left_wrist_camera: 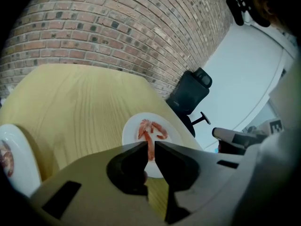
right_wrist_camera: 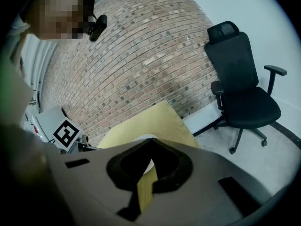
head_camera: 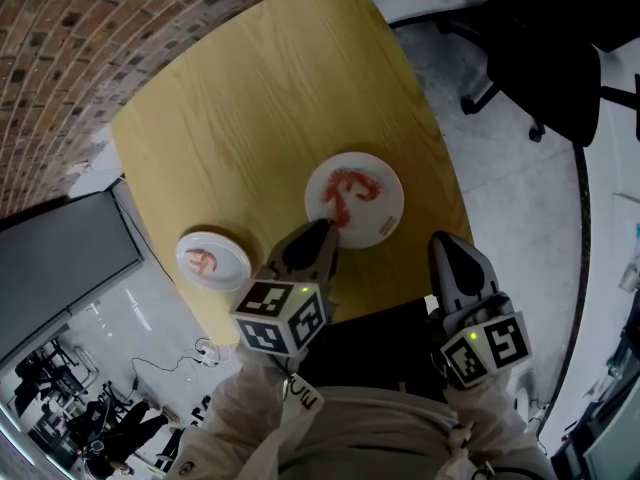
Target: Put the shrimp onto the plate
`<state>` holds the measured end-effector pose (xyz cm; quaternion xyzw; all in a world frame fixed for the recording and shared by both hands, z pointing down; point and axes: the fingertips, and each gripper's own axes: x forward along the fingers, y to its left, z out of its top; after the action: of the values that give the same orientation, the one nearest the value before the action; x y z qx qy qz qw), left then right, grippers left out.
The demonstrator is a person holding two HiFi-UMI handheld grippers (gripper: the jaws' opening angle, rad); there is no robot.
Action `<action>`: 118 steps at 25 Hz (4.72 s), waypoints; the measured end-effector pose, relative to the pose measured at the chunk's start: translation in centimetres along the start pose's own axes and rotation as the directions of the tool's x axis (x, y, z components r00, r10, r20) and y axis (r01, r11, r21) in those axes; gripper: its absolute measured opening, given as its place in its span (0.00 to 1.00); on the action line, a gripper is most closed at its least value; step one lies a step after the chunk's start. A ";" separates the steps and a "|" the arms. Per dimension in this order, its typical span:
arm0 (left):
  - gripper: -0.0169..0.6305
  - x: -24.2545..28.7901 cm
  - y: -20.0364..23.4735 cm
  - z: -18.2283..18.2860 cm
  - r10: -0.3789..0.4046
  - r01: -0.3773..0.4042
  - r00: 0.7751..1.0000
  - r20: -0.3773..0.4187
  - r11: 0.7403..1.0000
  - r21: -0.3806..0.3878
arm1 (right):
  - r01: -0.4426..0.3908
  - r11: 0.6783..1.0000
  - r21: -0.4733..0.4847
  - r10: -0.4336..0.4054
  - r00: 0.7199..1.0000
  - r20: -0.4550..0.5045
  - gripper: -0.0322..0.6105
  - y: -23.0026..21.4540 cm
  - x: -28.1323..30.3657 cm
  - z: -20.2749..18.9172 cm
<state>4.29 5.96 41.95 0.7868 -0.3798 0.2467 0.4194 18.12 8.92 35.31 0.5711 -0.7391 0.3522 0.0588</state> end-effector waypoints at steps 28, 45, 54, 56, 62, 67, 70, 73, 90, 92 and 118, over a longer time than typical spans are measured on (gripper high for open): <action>0.18 -11.9 12.4 -1.7 0.227 -0.220 0.968 0.104 0.972 -0.076 | -0.250 0.961 -0.113 0.235 0.963 -0.135 0.09 13.6 7.3 -2.4; 0.32 -15.5 20.4 -4.9 0.345 -0.330 0.938 -0.032 0.917 0.224 | -0.312 0.939 -0.141 0.279 0.936 -0.212 0.09 19.3 10.8 -4.5; 0.32 -14.8 22.1 -5.4 0.346 -0.307 0.933 -0.099 0.909 0.282 | -0.306 0.942 -0.138 0.271 0.936 -0.225 0.09 19.5 12.7 -4.6; 0.32 -14.7 22.3 -5.6 0.347 -0.303 0.931 -0.112 0.907 0.291 | -0.307 0.942 -0.137 0.272 0.935 -0.227 0.09 19.6 12.9 -4.5; 0.31 -14.5 22.9 -5.6 0.337 -0.289 0.932 -0.131 0.913 0.288 | -0.306 0.942 -0.137 0.268 0.934 -0.237 0.09 19.7 14.1 -4.5; 0.31 -14.1 22.7 -5.9 0.336 -0.281 0.931 -0.146 0.910 0.304 | -0.307 0.942 -0.134 0.270 0.933 -0.237 0.09 19.4 14.0 -4.6; 0.31 -13.9 22.6 -6.0 0.349 -0.283 0.924 -0.157 0.899 0.334 | -0.304 0.943 -0.132 0.268 0.934 -0.235 0.09 19.1 13.9 -4.6; 0.31 -13.7 22.7 -5.9 0.357 -0.288 0.921 -0.154 0.893 0.346 | -0.303 0.944 -0.129 0.268 0.935 -0.232 0.09 19.0 14.0 -4.7; 0.27 -13.5 22.6 -6.6 0.334 -0.275 0.929 -0.162 0.913 0.301 | -0.291 0.949 -0.119 0.259 0.939 -0.228 0.09 18.6 13.4 -5.2; 0.27 -13.5 22.7 -6.5 0.332 -0.277 0.930 -0.155 0.914 0.295 | -0.290 0.950 -0.117 0.259 0.939 -0.227 0.09 18.7 13.5 -5.1; 0.26 -13.5 20.4 -5.4 0.348 -0.300 0.930 -0.116 0.903 0.306 | -0.259 0.961 -0.098 0.239 0.954 -0.183 0.09 16.7 10.7 -4.0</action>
<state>-20.45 8.44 44.86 0.7407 -0.4297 0.4303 0.2857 -1.61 4.36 35.94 0.4367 -0.8175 0.3587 0.1107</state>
